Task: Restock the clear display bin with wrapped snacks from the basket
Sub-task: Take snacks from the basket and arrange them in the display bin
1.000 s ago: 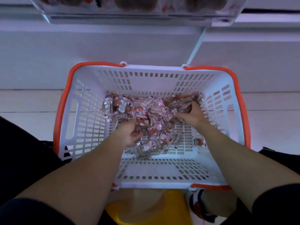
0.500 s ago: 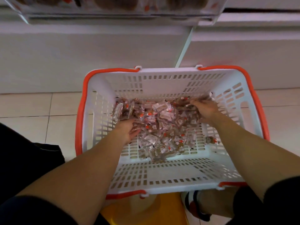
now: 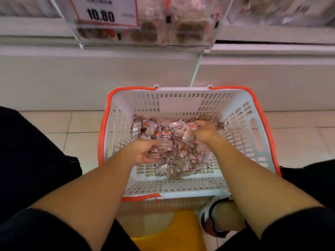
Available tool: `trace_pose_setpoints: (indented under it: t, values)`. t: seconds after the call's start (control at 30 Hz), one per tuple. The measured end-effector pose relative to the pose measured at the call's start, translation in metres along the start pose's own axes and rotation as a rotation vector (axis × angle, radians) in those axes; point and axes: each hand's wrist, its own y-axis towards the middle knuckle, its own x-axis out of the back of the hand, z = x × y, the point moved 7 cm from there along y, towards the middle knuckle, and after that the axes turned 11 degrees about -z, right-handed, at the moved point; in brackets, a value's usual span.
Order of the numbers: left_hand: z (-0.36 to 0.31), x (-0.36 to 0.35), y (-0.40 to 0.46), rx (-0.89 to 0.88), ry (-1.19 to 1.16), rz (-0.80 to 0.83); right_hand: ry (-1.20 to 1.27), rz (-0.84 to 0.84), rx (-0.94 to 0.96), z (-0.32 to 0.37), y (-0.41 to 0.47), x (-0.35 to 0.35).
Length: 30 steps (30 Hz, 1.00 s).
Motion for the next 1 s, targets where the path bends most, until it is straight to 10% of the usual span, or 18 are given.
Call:
trace_pose_setpoints:
  t: [0.37, 0.6, 0.77, 1.0]
  values:
    - [-0.075, -0.002, -0.093, -0.271, -0.41, 0.19, 0.729, 0.46, -0.114, 0.09, -0.089, 0.055]
    - [-0.137, -0.019, -0.207, -0.515, 0.001, 0.316, 0.621, 0.6, 0.154, 0.157, -0.144, 0.081]
    - [-0.156, -0.015, -0.261, -0.327, 0.224, 0.535, 0.408, 0.632, 0.379, 0.2, -0.168, 0.109]
    - [-0.171, -0.029, -0.263, -0.367, 0.139, 0.636, 0.425, 0.461, 0.562, 0.219, -0.161, 0.115]
